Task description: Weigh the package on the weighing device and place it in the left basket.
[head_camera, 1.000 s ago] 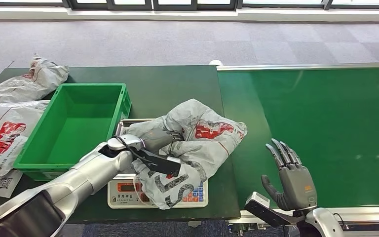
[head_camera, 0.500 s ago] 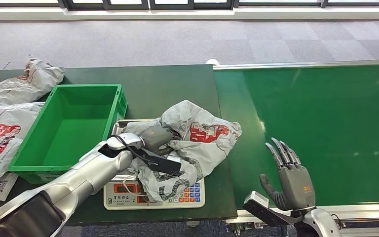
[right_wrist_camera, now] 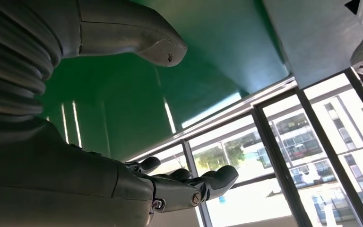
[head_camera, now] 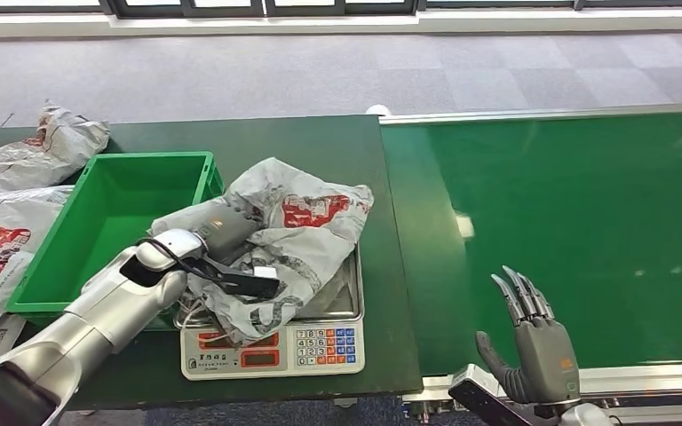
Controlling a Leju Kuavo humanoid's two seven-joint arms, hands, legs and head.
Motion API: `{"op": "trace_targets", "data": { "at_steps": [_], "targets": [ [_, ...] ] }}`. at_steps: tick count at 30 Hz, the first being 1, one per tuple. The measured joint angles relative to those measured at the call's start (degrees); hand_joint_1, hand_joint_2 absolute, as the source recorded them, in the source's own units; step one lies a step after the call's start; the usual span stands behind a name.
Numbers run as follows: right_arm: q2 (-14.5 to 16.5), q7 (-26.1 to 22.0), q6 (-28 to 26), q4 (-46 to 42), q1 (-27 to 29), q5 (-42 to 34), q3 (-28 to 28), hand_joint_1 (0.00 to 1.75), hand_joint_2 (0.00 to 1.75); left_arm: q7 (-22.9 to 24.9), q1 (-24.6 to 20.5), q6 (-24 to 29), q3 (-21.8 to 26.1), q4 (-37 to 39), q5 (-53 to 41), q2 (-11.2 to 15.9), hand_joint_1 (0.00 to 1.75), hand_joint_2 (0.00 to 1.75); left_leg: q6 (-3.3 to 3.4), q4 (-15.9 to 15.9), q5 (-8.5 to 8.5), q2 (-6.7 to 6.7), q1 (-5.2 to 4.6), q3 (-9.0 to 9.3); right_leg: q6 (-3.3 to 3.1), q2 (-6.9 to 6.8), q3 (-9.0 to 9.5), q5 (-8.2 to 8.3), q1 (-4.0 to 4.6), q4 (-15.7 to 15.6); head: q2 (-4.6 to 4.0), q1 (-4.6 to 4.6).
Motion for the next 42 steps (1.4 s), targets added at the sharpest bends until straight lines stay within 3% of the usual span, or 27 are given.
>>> {"op": "trace_targets", "data": {
  "at_steps": [5, 11, 21, 29, 42],
  "targets": [
    [1.6, 0.2, -0.2, -1.9, 2.5, 1.4, -1.4, 0.0, 1.75, 0.9, -3.6, -4.8, 6.5, -9.8, -0.2, 5.2, 1.75, 1.75, -0.1, 0.1, 0.28, -0.06, 0.05, -0.95, -0.08, -0.02, -1.02, 0.35, 0.01, 0.0, 0.0, -0.01],
    [3.6, 0.2, -0.1, -3.6, 4.1, 2.4, -2.3, 0.0, 1.75, 2.4, -7.5, -8.3, 10.5, -18.0, -0.4, 7.9, 1.75, 1.75, -0.1, 0.1, 0.28, -0.04, 0.08, -1.13, -0.07, -0.01, -1.16, 0.35, -0.03, 0.0, 0.0, 0.0],
    [5.0, -1.1, 0.0, -3.6, 4.0, 2.3, -3.7, 0.0, 1.75, 3.3, -7.5, -9.0, 14.3, -25.3, 1.8, 13.2, 1.75, 1.75, -0.09, 0.1, 0.29, 0.02, 0.08, -1.18, -0.05, 0.03, -1.23, 0.37, -0.02, 0.0, 0.0, 0.0],
    [6.4, -1.0, 0.3, -3.6, 4.9, 3.9, -4.3, 0.0, 1.75, 5.2, -0.7, -4.3, 17.5, -22.6, -5.6, 16.6, 1.75, 1.75, -0.09, 0.0, 0.3, 0.16, 0.08, -1.18, -0.07, 0.12, -1.3, 0.36, -0.01, 0.1, 0.0, -0.01],
    [7.8, -1.0, 0.8, -3.6, 5.0, 5.0, -5.0, 0.0, 1.75, 6.2, 16.8, 0.8, 31.3, -18.8, -14.9, 17.8, 1.75, 1.75, -0.09, 0.0, 0.29, 0.2, 0.07, -1.3, -0.08, 0.22, -1.43, 0.35, -0.04, 0.0, 0.0, 0.0]
  ]
}}
